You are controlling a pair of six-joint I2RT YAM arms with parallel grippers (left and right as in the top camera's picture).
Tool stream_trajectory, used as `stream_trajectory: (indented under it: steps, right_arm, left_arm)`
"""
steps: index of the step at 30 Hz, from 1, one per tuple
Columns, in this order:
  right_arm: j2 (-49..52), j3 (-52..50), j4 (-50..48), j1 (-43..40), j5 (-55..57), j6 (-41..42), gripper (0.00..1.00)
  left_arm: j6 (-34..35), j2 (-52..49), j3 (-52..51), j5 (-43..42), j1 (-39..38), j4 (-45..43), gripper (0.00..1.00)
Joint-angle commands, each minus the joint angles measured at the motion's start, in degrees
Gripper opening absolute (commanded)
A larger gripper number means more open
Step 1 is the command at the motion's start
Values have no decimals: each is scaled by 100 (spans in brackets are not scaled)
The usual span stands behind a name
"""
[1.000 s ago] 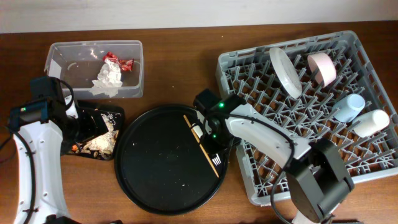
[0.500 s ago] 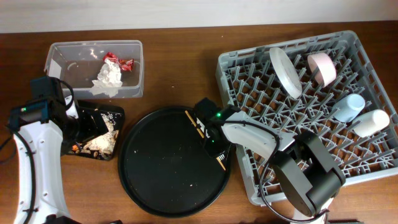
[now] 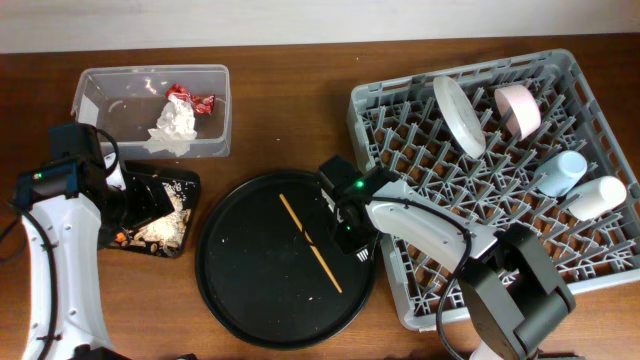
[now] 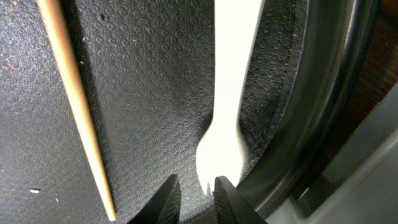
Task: Sort waste into correct bins and load items into the dishwasher rack
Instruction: 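Grasp the white plastic fork on the round tray with the right gripper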
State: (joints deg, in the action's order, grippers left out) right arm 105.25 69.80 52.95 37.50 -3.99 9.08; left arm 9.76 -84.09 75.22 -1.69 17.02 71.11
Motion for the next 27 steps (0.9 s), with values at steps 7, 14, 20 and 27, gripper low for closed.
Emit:
stream_trajectory:
  steps: [7, 14, 20, 27]
  right_arm:
    - [136, -13, -225, 0, 743, 339, 43]
    - [138, -538, -566, 0, 748, 348, 44]
    - [138, -616, -647, 94, 767, 391, 43]
    - [157, -616, -525, 232, 787, 859, 43]
  left_arm:
    - [50, 81, -31, -48, 20, 9, 99]
    - [50, 81, -31, -48, 20, -13, 99]
    - [50, 81, -31, -48, 17, -13, 99]
    - [50, 81, -31, -48, 20, -9, 99]
